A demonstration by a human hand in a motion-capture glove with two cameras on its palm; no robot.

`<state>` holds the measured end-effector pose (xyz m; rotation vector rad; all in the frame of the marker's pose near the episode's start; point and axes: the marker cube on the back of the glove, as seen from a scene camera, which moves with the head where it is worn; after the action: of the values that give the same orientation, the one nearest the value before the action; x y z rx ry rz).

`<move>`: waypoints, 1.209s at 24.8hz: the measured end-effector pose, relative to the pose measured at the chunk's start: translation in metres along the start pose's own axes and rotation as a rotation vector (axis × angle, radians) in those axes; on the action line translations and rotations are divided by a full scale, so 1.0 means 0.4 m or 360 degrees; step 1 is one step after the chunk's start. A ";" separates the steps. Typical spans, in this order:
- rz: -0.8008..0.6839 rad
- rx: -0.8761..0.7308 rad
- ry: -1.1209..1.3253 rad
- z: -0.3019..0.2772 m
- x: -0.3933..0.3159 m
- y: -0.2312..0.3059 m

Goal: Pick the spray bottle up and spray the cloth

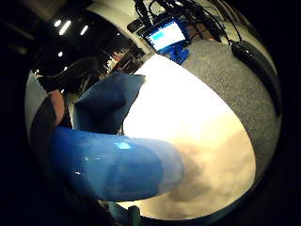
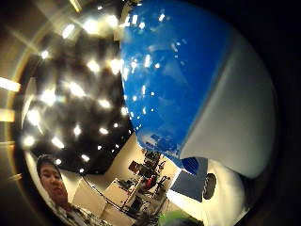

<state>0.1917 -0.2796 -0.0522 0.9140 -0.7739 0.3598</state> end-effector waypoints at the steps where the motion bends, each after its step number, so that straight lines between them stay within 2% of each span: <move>1: 0.0001 -0.0007 0.0000 0.001 0.000 -0.001; 12: -0.0079 -0.0130 0.0104 -0.001 -0.038 -0.001; 20: -0.0372 -0.0121 0.0264 0.011 -0.143 -0.038; 30: -0.0788 -0.0310 0.0589 0.062 -0.309 -0.092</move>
<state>0.1181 -0.3164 -0.1544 0.7928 -0.2221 0.0113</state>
